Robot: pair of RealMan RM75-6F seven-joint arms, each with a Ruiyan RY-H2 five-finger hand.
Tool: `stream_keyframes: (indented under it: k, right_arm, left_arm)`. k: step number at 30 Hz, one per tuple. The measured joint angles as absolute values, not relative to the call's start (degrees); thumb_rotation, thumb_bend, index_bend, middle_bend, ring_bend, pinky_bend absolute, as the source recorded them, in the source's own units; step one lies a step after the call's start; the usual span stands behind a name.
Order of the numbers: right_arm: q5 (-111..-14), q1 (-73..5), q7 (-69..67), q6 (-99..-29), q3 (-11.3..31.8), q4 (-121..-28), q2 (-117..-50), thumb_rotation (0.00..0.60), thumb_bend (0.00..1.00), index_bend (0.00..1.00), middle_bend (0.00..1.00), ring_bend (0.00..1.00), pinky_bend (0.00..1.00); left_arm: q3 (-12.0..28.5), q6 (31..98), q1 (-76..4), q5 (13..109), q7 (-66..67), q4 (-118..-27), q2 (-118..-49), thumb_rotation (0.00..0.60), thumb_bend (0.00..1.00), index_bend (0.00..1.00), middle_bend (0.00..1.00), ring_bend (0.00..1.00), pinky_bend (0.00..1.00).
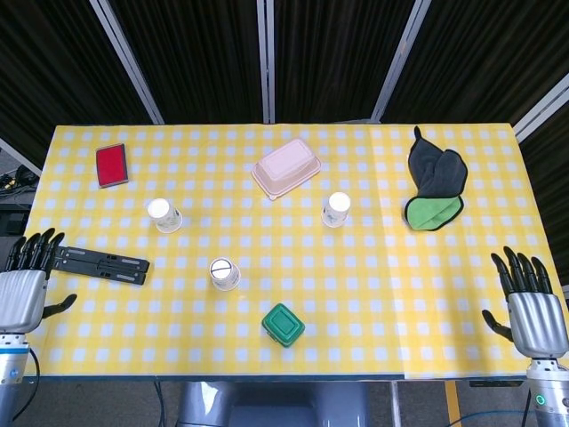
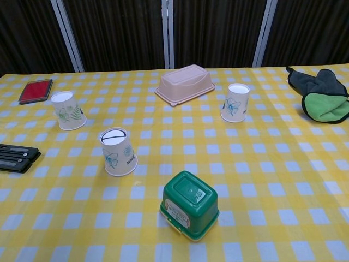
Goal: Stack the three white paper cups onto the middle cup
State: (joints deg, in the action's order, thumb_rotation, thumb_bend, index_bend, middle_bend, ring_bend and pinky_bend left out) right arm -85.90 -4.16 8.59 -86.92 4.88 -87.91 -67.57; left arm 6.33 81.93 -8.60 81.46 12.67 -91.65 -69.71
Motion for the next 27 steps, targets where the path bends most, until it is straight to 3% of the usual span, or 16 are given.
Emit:
stream_keyframes:
  k: [9, 16, 27]
  right_arm:
    - [-82.58, -4.43, 4.98, -85.94, 6.75, -86.34, -66.92, 0.600, 0.10, 0.10, 0.00, 0.00, 0.00]
    - [-81.45, -4.33, 4.29, -86.19, 7.56, -85.87, -66.62, 0.600, 0.10, 0.11, 0.00, 0.00, 0.00]
    - [-79.19, -4.50, 5.31, -85.57, 8.54, -85.60, -66.77, 0.600, 0.10, 0.11, 0.00, 0.00, 0.00]
  left_arm:
    - [12.57, 68.94, -18.27, 73.28, 16.05, -90.53, -69.78, 0.600, 0.23, 0.18, 0.00, 0.00, 0.00]
    - [16.58, 55.58, -29.26, 62.55, 22.20, -83.40, -72.45, 0.600, 0.23, 0.24, 0.00, 0.00, 0.00]
    - [17.66, 42.50, -40.83, 51.30, 27.88, -71.14, -78.50, 0.600, 0.23, 0.25, 0.00, 0.00, 0.00]
